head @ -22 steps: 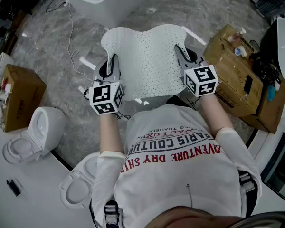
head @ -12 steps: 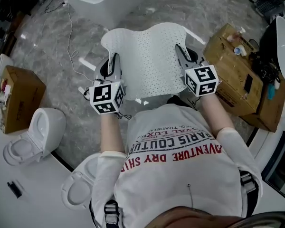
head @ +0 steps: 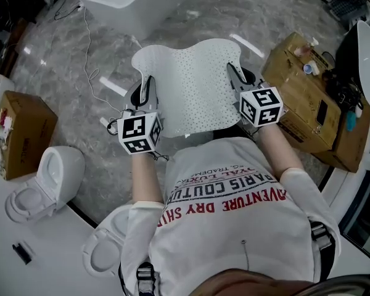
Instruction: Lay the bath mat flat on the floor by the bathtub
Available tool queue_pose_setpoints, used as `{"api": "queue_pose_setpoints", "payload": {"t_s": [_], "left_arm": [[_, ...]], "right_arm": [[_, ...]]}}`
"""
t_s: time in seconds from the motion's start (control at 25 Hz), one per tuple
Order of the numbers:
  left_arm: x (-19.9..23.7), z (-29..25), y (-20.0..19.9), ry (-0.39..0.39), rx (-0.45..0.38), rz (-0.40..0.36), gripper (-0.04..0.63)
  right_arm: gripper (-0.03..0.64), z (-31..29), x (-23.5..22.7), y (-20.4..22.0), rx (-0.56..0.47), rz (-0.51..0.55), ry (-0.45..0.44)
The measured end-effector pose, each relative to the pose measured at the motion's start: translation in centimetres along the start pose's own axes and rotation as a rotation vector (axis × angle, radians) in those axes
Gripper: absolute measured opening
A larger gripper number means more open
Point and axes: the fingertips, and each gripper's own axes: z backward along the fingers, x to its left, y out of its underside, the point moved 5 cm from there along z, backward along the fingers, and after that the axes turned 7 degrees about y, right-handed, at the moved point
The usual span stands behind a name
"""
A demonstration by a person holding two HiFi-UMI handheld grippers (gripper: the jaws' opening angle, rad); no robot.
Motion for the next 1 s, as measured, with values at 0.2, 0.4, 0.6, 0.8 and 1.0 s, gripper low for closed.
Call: {"api": "queue_pose_setpoints", "payload": {"t_s": [0.2,0.4,0.6,0.8,1.0], "left_arm": [[1.4,-5.1,0.0,-0.019,0.026,0.007,0.017],[3.6,-12.8,-1.2,-0.048,0.061,0.006,0.017],[5.2,-22.5,-4.6,-0.067,0.074,0.023,0.017],[6.1,-31.8,-7.0,-0.057,0.065,0.04,0.017],[6.5,-39.4,-8.6,-0.025,0.079,0.029,0.017]], "right_arm": [[0.012,-4.9,-3.4,-0.2,0.014,-0.002,-0.028],[0.012,-12.2,-8.5,-1.1,0.03,-0.038,-0.072],[0.012,-19.0,-15.5,-4.1,0.044,-0.054,-0.105],[0.012,-24.2,-22.3,-6.1,0.052,-0.057,-0.103],[0.012,-28.1,-27.9,-7.4,0.067,-0.054,-0.062]]}}
